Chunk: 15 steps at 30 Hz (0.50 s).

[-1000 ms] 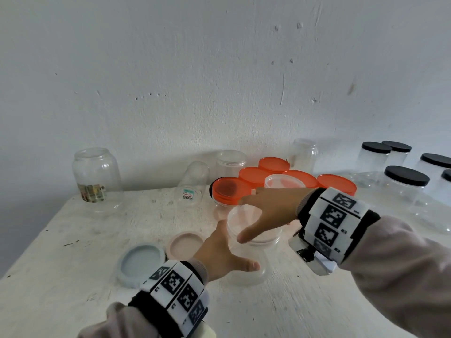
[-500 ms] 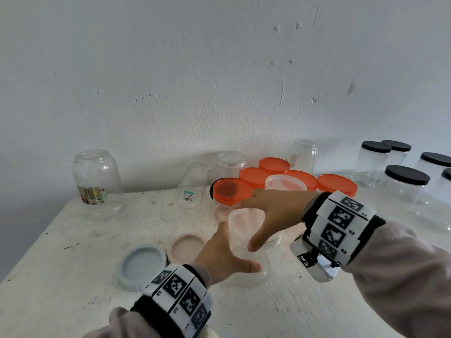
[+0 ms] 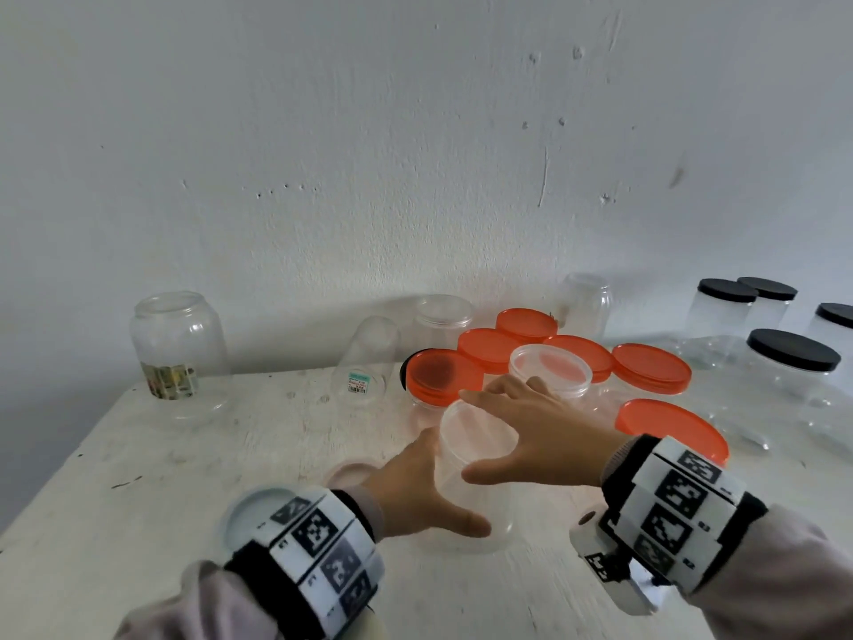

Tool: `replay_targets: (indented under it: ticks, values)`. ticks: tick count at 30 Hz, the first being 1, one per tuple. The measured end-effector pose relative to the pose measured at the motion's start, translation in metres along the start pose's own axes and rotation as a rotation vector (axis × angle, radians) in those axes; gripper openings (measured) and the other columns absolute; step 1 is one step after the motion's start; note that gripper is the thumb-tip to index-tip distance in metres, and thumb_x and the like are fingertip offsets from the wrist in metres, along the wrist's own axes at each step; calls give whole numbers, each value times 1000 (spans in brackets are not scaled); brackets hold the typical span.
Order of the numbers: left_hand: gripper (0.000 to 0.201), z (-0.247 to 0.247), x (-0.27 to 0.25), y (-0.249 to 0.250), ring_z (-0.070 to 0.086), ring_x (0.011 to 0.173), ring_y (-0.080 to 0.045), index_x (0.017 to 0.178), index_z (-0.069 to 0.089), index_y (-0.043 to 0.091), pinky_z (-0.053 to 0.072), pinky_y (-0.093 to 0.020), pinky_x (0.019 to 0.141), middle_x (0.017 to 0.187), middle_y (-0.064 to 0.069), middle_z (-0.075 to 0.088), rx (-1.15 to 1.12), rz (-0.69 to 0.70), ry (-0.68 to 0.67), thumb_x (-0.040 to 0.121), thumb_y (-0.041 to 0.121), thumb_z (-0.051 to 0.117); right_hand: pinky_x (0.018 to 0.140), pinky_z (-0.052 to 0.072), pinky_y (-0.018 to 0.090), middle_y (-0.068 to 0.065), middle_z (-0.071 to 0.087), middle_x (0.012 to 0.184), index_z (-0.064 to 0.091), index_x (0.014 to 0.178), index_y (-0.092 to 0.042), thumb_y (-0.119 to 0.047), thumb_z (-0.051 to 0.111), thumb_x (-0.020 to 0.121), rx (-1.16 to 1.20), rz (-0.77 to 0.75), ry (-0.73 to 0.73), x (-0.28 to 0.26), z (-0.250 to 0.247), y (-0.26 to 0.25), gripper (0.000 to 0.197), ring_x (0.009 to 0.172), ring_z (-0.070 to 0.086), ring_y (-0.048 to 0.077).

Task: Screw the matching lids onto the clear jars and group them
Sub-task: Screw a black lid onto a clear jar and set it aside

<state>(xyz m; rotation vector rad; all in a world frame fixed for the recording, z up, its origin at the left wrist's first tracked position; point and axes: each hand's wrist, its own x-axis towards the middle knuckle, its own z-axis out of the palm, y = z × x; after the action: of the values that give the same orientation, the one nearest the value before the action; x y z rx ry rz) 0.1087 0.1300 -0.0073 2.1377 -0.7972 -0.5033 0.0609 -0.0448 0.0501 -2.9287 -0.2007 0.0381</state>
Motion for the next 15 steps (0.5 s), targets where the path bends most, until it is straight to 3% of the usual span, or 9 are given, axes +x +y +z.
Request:
replay_targets:
  ticks: [3,8,11,15]
  values:
    - [82,-34,13,-2,44,124,-12,139,37,27,35,-23,99,137,9,46,176,-83,35,70,31,81,108,24,36,-11,29,141,22,147,-41,-71,60,71,15,34,35,7,-2,9,90,122,22,13]
    - [45,-92,45,-7,52,107,-11,123,55,20,39,-22,90,124,1,57,244,-115,274,82,27,72,101,20,33,-14,24,144,21,147,-42,-68,58,73,-1,53,35,15,-5,24,87,124,19,11]
    - [49,-113,65,-15,52,112,-13,128,52,17,37,-20,88,126,-1,56,299,-177,355,85,35,68,97,18,29,-17,24,142,20,146,-44,-68,58,72,6,56,33,18,-5,29,87,120,19,10]
    - [64,-127,92,-26,48,124,-21,139,38,11,38,-28,96,139,-6,47,431,-298,335,89,44,59,104,18,31,-18,19,145,16,145,-48,-70,53,71,2,38,8,20,-5,31,85,125,16,10]
